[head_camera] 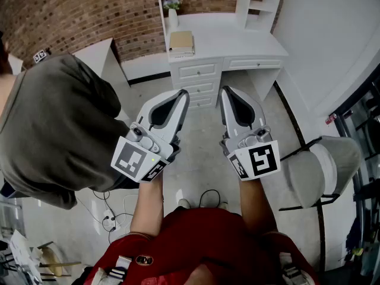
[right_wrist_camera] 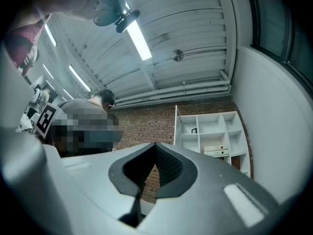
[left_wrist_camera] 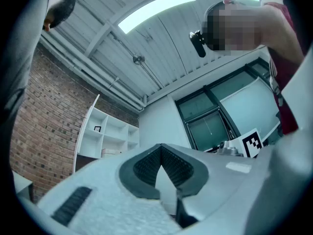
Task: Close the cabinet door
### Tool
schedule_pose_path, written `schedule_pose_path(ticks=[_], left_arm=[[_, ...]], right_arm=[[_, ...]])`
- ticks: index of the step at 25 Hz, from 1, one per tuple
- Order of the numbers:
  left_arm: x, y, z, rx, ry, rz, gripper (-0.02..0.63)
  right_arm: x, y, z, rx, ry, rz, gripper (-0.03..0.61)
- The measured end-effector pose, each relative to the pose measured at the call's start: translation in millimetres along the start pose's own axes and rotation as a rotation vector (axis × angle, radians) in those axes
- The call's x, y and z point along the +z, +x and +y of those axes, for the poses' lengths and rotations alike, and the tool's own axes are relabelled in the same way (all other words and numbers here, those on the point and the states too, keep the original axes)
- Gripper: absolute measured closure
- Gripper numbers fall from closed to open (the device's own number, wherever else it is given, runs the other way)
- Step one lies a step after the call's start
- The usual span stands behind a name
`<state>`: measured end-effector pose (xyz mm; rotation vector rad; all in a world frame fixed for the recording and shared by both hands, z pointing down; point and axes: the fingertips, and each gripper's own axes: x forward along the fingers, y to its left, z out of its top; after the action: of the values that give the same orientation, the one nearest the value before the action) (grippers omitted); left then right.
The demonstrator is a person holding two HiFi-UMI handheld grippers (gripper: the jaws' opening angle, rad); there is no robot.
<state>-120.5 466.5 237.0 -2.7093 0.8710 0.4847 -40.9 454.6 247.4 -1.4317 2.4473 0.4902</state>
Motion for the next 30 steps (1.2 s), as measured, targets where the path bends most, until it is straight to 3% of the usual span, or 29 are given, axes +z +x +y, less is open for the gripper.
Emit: schedule_pose_path(ticks=[15, 30], left_arm=[[0, -12, 19, -0.017, -0.014, -0.008, 0.612], [-10, -29, 94, -0.02, -0.053, -0.014, 0.612]], right_arm=[[-12, 21, 15, -0.02, 0.03, -0.004, 0.566], [-30, 70, 42, -0.055, -0.02, 0.031, 0.566]])
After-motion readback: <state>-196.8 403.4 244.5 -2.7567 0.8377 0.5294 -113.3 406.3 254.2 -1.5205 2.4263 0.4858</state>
